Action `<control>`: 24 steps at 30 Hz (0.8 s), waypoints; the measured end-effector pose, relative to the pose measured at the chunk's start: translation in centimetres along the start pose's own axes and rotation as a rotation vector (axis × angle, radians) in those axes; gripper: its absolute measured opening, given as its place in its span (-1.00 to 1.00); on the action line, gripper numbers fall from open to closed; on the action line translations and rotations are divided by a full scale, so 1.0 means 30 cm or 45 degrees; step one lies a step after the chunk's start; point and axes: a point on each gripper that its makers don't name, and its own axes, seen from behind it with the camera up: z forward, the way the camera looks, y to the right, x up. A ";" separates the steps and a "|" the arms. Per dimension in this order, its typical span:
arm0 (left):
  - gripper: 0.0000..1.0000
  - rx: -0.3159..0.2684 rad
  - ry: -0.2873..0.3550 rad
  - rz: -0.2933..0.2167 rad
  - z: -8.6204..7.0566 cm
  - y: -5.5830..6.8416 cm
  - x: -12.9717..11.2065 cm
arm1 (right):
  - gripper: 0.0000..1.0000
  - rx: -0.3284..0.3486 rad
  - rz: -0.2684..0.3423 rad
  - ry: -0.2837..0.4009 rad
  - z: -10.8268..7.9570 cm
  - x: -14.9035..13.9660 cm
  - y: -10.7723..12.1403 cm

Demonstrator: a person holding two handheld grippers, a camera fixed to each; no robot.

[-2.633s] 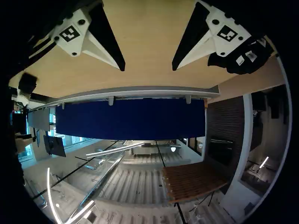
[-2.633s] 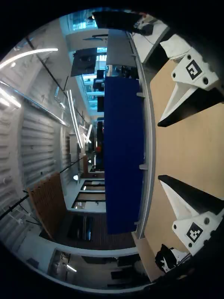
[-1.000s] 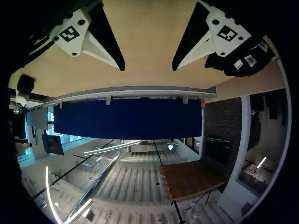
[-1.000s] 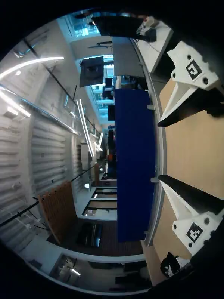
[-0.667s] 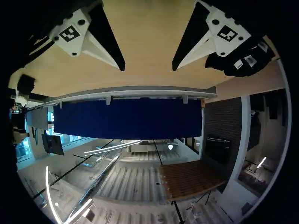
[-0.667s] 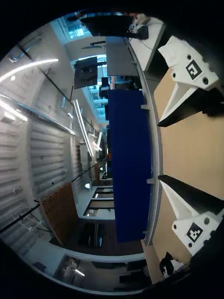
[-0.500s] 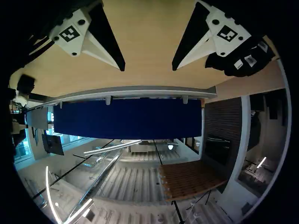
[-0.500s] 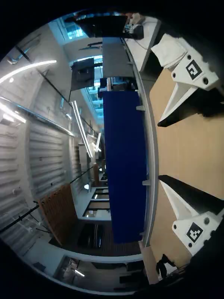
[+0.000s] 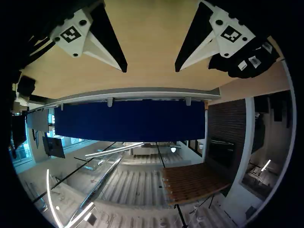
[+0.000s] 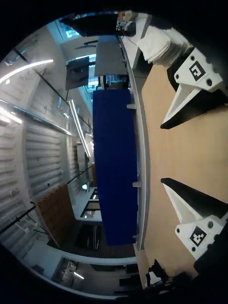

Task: Fold towel

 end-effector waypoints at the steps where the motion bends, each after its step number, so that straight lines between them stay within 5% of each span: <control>1: 0.86 0.000 0.000 0.000 0.000 0.000 0.000 | 0.99 -0.002 0.004 -0.003 0.003 -0.012 0.001; 24: 0.86 0.000 0.000 0.000 0.007 0.002 0.000 | 0.99 -0.009 0.039 0.014 -0.004 -0.094 0.006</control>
